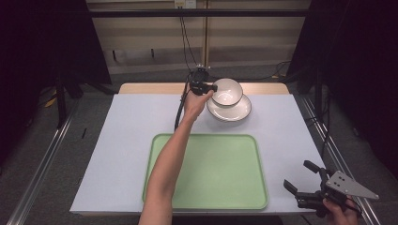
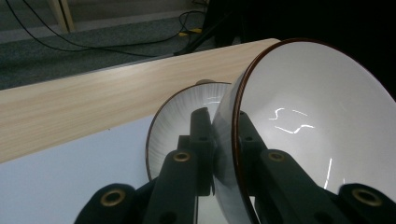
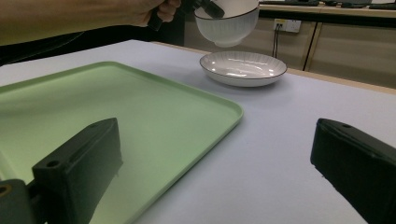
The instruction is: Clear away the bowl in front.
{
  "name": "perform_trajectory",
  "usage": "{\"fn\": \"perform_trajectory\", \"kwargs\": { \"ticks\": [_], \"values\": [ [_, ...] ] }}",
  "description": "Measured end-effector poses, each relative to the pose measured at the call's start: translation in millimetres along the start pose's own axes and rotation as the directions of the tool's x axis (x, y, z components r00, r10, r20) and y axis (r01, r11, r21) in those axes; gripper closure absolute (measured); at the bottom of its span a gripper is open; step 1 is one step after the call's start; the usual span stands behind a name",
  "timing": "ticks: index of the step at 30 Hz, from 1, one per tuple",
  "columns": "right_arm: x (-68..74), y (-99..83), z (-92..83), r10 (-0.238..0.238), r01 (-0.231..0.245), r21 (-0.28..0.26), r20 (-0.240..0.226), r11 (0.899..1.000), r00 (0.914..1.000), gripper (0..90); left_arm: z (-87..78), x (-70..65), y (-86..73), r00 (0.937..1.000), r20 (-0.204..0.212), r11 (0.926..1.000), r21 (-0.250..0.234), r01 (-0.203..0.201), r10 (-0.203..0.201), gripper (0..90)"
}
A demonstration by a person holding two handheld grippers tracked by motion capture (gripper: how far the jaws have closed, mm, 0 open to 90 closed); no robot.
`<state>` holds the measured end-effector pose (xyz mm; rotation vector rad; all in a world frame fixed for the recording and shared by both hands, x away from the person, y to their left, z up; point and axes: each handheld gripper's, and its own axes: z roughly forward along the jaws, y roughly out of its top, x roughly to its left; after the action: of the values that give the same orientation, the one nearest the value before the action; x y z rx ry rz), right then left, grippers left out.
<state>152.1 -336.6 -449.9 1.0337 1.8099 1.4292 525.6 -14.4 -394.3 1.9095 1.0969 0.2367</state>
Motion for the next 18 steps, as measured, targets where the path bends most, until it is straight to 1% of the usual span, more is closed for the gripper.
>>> {"fn": "perform_trajectory", "kwargs": {
  "ticks": [2, 3, 6, 11, 12, 13, 15, 16, 17, 18],
  "values": [
    [0.3, 0.0, 0.2, -0.001, 0.001, -0.002, 0.008, 1.000, 1.0000, 1.5, -4.3, -0.7, 0.9, 1.0000, 0.007, 1.0000, -0.001, -0.001, 0.001, 81.9],
    [0.4, 0.0, 0.3, 0.000, 0.000, -0.002, 0.007, 1.000, 1.0000, 1.5, -6.1, -1.9, 1.1, 1.0000, 0.007, 0.9999, -0.010, 0.006, -0.006, 81.9],
    [0.3, -0.1, -0.2, 0.002, -0.002, 0.001, 0.006, 1.000, 1.0000, 1.6, -11.3, -3.2, 1.4, 0.9999, 0.015, 0.9998, -0.017, 0.003, -0.003, 81.9],
    [0.2, 0.0, 0.2, -0.001, 0.001, -0.002, 0.010, 1.000, 1.0000, 1.6, -18.8, -6.9, -0.1, 0.9992, 0.033, 0.9997, -0.007, -0.022, 0.022, 81.9],
    [0.2, 0.0, 0.2, -0.003, 0.003, -0.001, 0.010, 1.000, 0.9999, 1.6, -20.0, -7.7, -0.8, 0.9991, 0.035, 0.9997, -0.011, -0.022, 0.022, 81.9],
    [0.4, 0.0, 0.3, 0.000, 0.000, 0.000, 0.010, 1.000, 0.9999, 1.5, -21.4, -8.4, -1.9, 0.9989, 0.046, 0.9998, -0.019, -0.009, 0.010, 81.8],
    [0.5, 0.0, 0.3, 0.000, 0.000, 0.000, 0.012, 1.000, 0.9999, 1.5, -24.6, -8.5, -3.2, 0.9983, 0.053, 0.9996, -0.013, -0.025, 0.026, 81.9],
    [0.6, 0.0, 0.2, -0.001, 0.001, 0.000, 0.012, 1.000, 0.9999, 1.5, -25.6, -9.2, -4.2, 0.9979, 0.060, 0.9996, -0.014, -0.024, 0.025, 81.8],
    [0.6, 0.0, 0.1, 0.000, 0.000, 0.002, 0.009, 1.000, 1.0000, 1.5, -27.7, -8.9, -4.8, 0.9972, 0.065, 0.9993, -0.001, -0.036, 0.036, 81.9],
    [0.5, 0.0, 0.3, 0.000, 0.000, 0.000, 0.012, 1.000, 0.9999, 1.5, -29.2, -9.8, -5.9, 0.9973, 0.063, 0.9993, -0.006, -0.038, 0.038, 81.9]
  ]
}}
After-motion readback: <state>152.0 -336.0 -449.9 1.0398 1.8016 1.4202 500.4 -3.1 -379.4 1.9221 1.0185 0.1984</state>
